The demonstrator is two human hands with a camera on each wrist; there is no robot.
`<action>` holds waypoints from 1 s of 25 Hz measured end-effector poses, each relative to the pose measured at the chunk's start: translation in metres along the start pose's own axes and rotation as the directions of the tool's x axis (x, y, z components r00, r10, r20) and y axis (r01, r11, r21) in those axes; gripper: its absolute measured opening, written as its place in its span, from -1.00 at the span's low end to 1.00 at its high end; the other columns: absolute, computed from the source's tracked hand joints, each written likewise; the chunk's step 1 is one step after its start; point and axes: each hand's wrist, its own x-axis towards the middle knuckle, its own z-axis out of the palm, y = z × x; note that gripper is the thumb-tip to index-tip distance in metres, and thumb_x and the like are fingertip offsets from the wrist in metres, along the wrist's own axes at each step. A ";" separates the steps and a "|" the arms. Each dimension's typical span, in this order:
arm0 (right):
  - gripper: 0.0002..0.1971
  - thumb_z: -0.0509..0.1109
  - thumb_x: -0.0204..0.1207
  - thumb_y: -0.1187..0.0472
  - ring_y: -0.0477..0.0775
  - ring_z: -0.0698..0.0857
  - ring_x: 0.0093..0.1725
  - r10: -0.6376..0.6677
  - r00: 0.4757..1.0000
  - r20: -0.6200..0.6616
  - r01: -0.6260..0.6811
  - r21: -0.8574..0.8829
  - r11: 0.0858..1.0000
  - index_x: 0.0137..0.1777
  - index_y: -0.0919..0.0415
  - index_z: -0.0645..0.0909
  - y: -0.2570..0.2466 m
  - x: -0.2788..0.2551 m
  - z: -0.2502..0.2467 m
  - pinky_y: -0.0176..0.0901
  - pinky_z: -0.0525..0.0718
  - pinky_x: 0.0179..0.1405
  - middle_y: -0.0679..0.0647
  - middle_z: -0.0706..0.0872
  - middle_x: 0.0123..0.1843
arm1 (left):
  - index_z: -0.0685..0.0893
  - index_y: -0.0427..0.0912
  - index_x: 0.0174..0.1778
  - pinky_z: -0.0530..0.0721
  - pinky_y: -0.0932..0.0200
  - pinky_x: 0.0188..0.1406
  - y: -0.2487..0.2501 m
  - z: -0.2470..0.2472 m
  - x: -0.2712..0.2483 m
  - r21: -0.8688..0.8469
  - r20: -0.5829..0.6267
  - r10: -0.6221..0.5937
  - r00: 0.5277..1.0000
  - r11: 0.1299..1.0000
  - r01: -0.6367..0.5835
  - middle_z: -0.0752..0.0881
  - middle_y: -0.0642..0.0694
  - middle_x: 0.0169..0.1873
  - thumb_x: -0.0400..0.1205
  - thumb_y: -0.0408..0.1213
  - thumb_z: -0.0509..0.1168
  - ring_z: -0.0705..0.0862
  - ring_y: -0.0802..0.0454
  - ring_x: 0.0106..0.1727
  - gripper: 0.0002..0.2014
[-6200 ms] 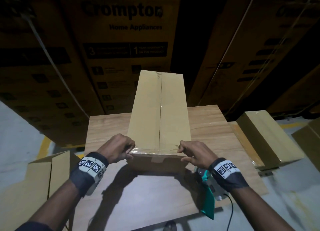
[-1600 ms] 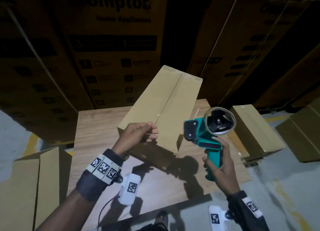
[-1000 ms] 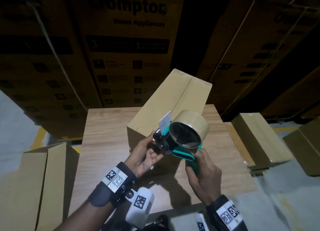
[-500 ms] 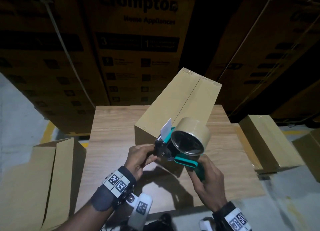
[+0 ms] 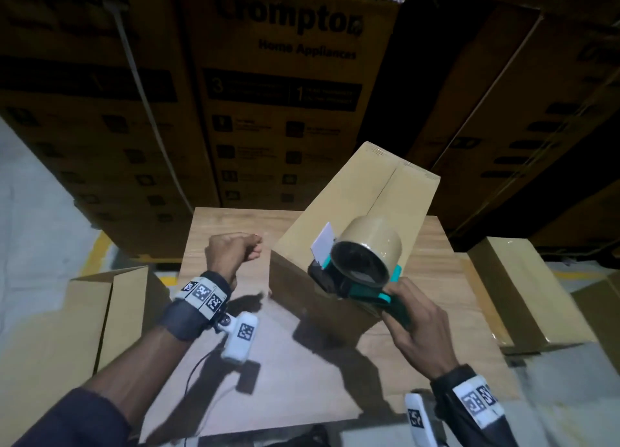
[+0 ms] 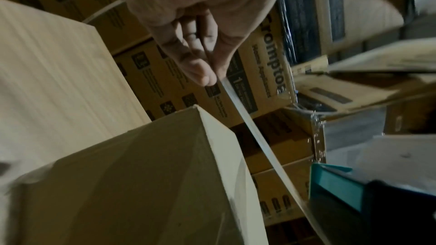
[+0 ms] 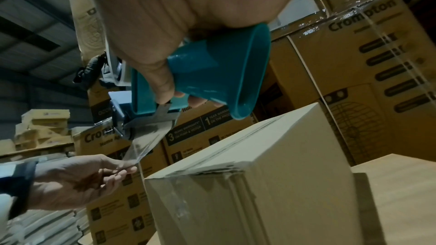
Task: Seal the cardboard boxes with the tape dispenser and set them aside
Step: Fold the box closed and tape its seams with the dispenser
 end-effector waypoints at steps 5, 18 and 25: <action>-0.35 0.69 0.34 0.37 -0.05 0.74 -0.05 0.017 0.999 0.032 -0.017 -0.021 1.000 0.34 -0.14 0.55 0.011 -0.010 0.011 0.08 0.82 -0.27 -0.14 0.71 0.18 | 0.88 -0.29 -0.14 0.78 0.06 -0.03 -0.024 -0.002 0.008 0.082 0.047 0.013 0.999 0.997 -0.017 0.87 -0.23 -0.27 0.51 -0.23 0.63 0.77 -0.03 -0.29 -0.82; -0.38 0.63 0.39 0.34 -0.07 0.71 -0.08 0.029 0.996 0.082 -0.026 -0.041 0.999 0.35 -0.17 0.53 0.011 0.001 0.034 0.03 0.79 -0.32 -0.19 0.67 0.17 | 0.86 -0.24 -0.25 0.73 0.12 -0.20 -0.030 0.000 0.030 0.099 -0.031 0.072 0.997 0.993 -0.068 0.84 -0.16 -0.38 0.45 -0.19 0.68 0.68 0.03 -0.41 -0.80; -0.39 0.64 0.39 0.34 -0.09 0.70 -0.08 0.066 0.994 0.089 -0.062 -0.053 0.997 0.34 -0.18 0.54 0.010 -0.001 0.037 -0.01 0.76 -0.33 -0.21 0.67 0.17 | 0.87 -0.23 -0.26 0.74 0.14 -0.17 -0.036 0.001 0.033 0.128 -0.015 0.064 0.998 0.990 -0.062 0.84 -0.17 -0.37 0.47 -0.18 0.67 0.67 0.04 -0.43 -0.80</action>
